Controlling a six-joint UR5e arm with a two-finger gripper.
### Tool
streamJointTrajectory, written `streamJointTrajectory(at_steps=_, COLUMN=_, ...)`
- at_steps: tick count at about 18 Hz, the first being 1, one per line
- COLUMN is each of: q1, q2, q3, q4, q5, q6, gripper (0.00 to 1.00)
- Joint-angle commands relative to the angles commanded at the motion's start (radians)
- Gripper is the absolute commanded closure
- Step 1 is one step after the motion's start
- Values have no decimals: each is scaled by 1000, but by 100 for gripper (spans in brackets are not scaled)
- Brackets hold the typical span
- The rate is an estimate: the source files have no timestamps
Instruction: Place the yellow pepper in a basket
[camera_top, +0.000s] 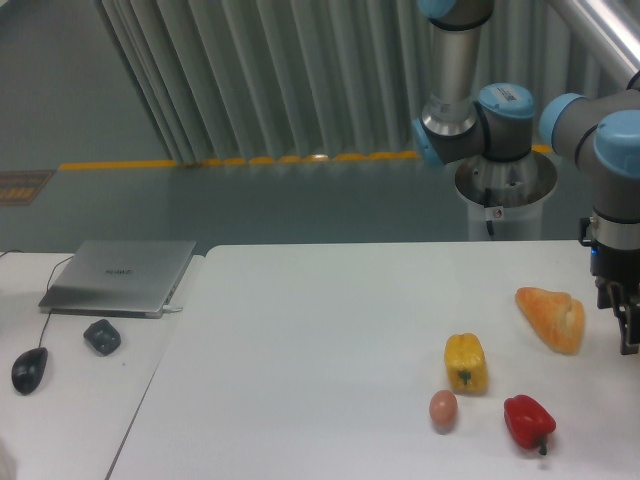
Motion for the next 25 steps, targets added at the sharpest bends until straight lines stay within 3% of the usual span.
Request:
streamJointTrajectory(at_steps=7, q1=-3, q2=3, q3=-9, q4=0, q5=5, q6=-8, gripper=0)
streamJointTrajectory(at_steps=11, q1=8, q2=3, q3=-44, q4=12, q5=-64, q6=-95, gripper=0)
streamJointTrajectory(at_steps=25, q1=2, q2=3, q3=-97, q4=69, q5=-66, q6=-261, gripper=0)
